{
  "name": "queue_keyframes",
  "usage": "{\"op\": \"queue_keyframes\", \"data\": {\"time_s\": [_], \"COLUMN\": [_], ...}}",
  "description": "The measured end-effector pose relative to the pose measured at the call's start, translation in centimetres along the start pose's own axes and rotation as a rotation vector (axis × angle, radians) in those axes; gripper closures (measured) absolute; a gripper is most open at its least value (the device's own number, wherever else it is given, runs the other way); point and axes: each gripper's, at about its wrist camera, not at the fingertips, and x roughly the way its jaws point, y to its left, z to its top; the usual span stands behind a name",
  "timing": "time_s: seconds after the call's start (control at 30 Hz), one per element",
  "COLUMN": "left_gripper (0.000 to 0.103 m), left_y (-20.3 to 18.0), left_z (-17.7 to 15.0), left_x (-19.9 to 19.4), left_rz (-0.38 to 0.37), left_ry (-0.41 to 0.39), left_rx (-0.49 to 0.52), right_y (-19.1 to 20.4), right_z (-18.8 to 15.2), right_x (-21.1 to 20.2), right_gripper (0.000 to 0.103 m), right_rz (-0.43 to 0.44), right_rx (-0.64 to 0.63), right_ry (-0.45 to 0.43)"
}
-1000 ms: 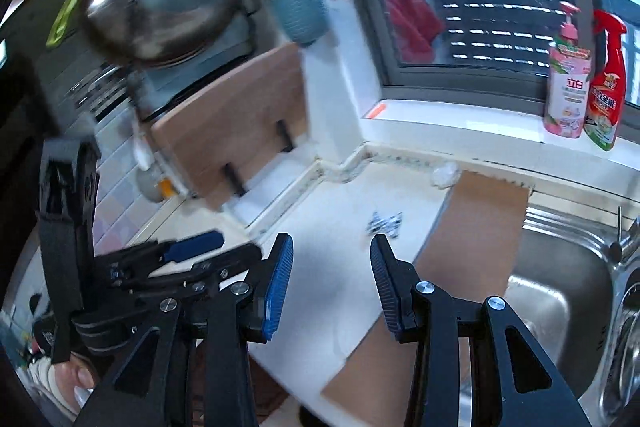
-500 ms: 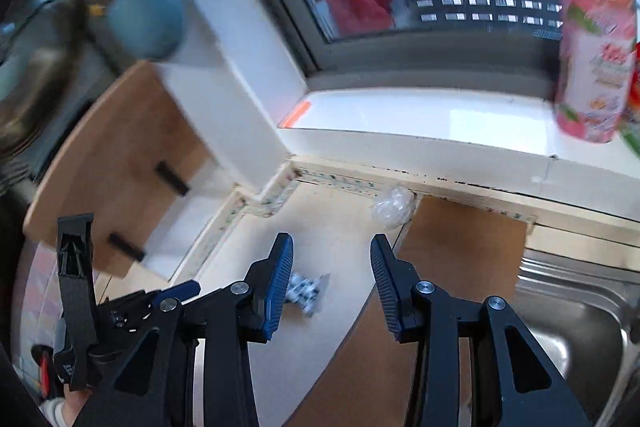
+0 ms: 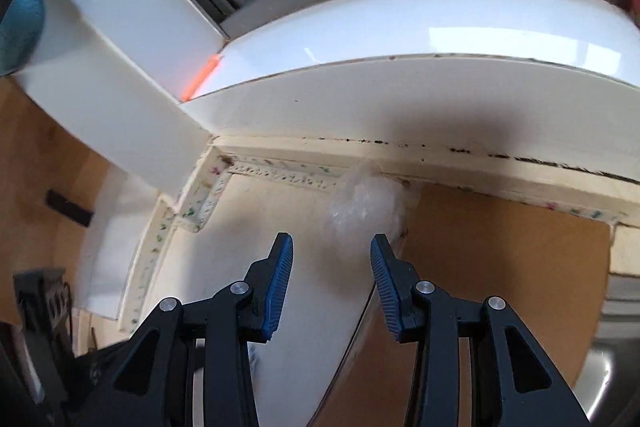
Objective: Collect trash
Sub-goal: 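Grasp the clear plastic bag with the right gripper while the left gripper grasps the patterned wrapper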
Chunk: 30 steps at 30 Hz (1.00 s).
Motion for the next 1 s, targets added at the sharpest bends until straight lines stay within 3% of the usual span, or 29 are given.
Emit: {"op": "queue_keyframes", "data": {"time_s": [0.23, 0.63, 0.7, 0.77, 0.87, 1.0], "left_gripper": [0.051, 0.051, 0.057, 0.075, 0.090, 0.094], "left_y": [0.0, -0.8, -0.8, -0.8, -0.5, 0.1], "left_z": [-0.2, -0.5, -0.6, -0.7, -1.0, -1.5], "left_x": [1.6, 2.9, 2.8, 2.7, 2.6, 1.7], "left_rz": [-0.003, -0.029, -0.029, -0.024, -0.048, -0.031], "left_ry": [0.017, 0.029, 0.021, 0.010, 0.004, -0.032], "left_rx": [0.020, 0.034, 0.034, 0.033, 0.019, 0.019], "right_y": [0.1, 1.7, 1.7, 1.6, 1.5, 1.3], "right_z": [0.2, 0.1, -0.1, -0.3, -0.5, -0.9], "right_x": [4.3, 7.0, 6.9, 6.7, 6.6, 5.7], "right_gripper": [0.062, 0.066, 0.072, 0.076, 0.082, 0.085], "right_rz": [-0.038, -0.016, -0.017, -0.016, -0.008, -0.003], "right_rx": [-0.036, -0.095, -0.103, -0.109, -0.116, -0.121], "right_ry": [0.010, 0.003, -0.003, -0.009, -0.014, -0.013]}}
